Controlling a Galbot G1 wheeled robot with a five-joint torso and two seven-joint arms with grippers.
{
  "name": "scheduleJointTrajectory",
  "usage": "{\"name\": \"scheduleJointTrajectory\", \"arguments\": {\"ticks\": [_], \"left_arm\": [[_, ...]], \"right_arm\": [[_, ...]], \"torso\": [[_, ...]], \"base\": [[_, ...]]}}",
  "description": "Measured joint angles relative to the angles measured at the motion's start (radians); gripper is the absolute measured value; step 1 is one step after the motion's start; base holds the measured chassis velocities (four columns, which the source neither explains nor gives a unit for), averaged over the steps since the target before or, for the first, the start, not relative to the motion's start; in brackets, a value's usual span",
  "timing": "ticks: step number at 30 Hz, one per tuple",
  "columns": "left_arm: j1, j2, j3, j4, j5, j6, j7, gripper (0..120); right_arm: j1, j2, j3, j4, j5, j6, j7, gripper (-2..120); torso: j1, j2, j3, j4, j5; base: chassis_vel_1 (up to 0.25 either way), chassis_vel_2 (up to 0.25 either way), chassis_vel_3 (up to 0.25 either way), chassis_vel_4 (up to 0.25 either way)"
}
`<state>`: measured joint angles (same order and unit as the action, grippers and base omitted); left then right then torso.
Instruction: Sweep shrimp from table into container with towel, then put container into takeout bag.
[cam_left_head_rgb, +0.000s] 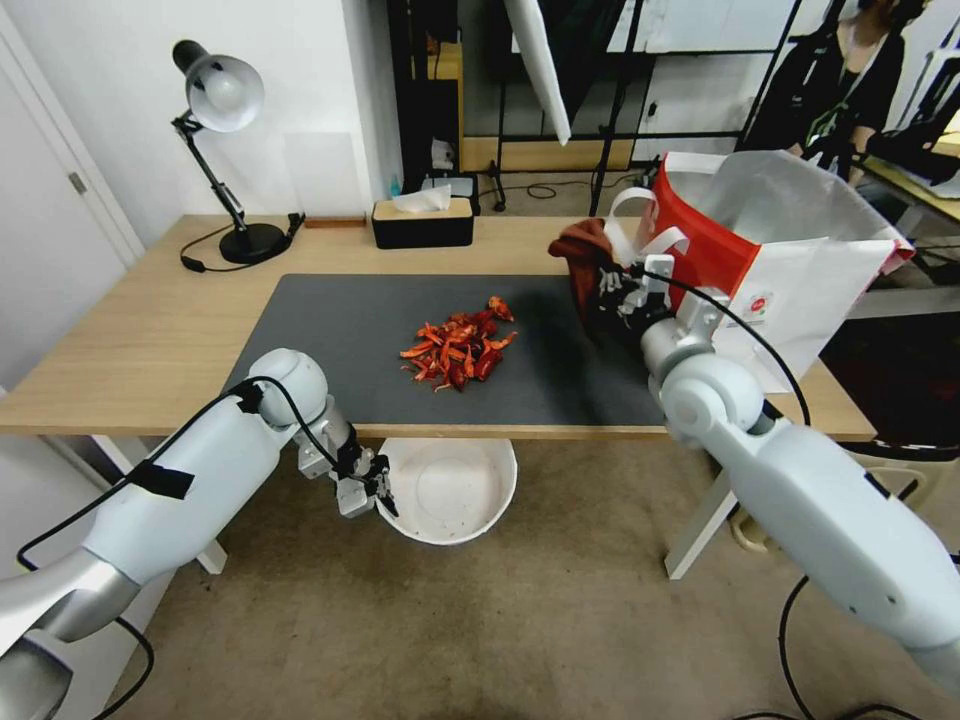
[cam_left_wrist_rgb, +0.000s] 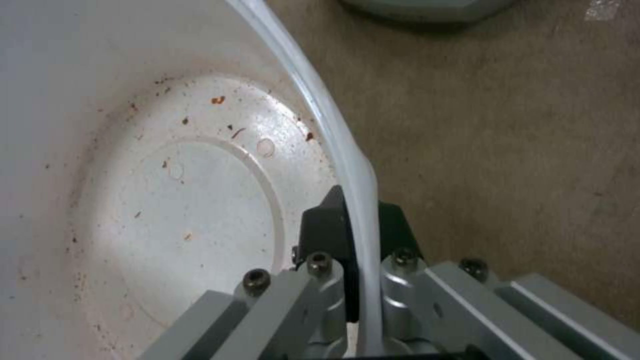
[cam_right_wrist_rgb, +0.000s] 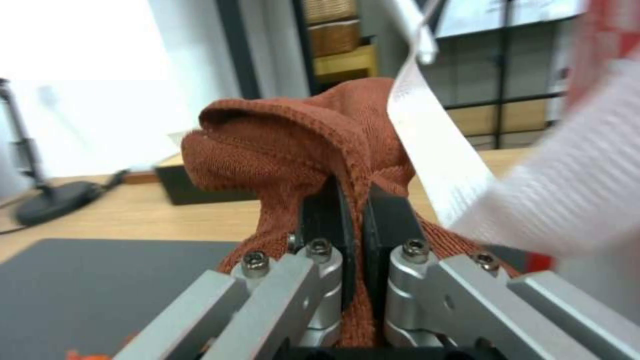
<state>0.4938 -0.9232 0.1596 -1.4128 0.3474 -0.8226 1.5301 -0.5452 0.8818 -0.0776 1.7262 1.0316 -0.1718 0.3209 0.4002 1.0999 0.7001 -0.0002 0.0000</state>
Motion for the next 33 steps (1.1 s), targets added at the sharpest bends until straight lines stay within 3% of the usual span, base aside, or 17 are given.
{"name": "scheduleJointTrajectory", "arguments": {"ticks": [11,33], "left_arm": [[0.011,0.008,-0.009,-0.005,-0.002,0.0,0.0,0],[0.023,0.033,-0.029,-0.011,-0.024,0.0,0.0,0]], "right_arm": [[0.185,0.018,-0.122,-0.16,0.068,-0.023,-0.114,1],[0.393,0.167,-0.33,-0.542,-0.015,-0.024,-0.297,1]], "torso": [[0.0,0.0,0.0,0.0002,-0.0001],[0.0,0.0,0.0,0.0002,0.0]], "base": [[0.0,0.0,0.0,0.0],[0.0,0.0,0.0,0.0]]}}
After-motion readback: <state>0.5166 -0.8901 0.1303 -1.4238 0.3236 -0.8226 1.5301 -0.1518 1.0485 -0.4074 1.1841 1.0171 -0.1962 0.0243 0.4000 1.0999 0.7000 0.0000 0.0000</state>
